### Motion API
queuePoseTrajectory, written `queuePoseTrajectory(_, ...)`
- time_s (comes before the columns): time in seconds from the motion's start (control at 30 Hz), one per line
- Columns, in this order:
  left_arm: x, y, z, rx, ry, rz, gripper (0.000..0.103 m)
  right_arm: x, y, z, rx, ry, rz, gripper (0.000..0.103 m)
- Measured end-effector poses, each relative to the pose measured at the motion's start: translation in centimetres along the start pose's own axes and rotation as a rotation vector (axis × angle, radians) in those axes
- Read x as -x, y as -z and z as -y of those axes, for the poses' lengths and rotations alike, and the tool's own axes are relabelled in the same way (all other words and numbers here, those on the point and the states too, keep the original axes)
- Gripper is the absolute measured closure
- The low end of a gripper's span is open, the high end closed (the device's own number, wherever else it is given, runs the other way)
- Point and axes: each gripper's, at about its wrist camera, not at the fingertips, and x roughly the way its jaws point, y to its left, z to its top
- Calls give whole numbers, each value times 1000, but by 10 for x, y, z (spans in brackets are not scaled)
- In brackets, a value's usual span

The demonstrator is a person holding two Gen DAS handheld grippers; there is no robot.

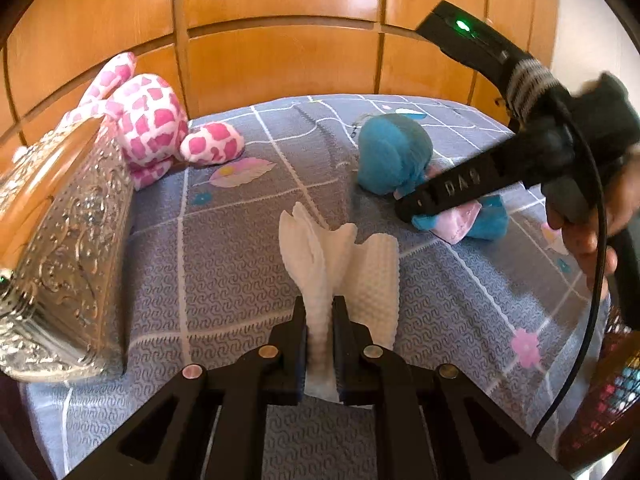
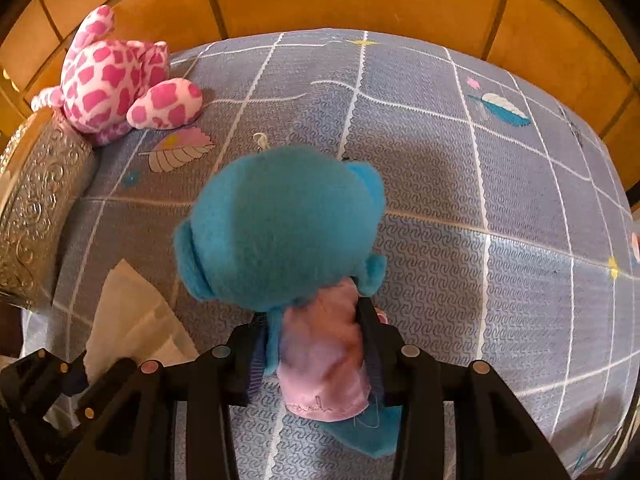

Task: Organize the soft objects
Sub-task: 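Carry the white tissue into the tray and release while the right tool holds the doll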

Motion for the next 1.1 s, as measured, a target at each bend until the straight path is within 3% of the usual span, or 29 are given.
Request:
queuePoseTrajectory(0.17,14,-11,0,20,-9,24,93,-1,5,-10,70,58,13,62)
queuePoseTrajectory(0.43,48,-41,-9,66,-17,95,93,1,8,-14,94,80,26,61)
queuePoseTrajectory(1.1,96,-81,-61,118,-168,198,93,1,10,-32,129,114,38,61)
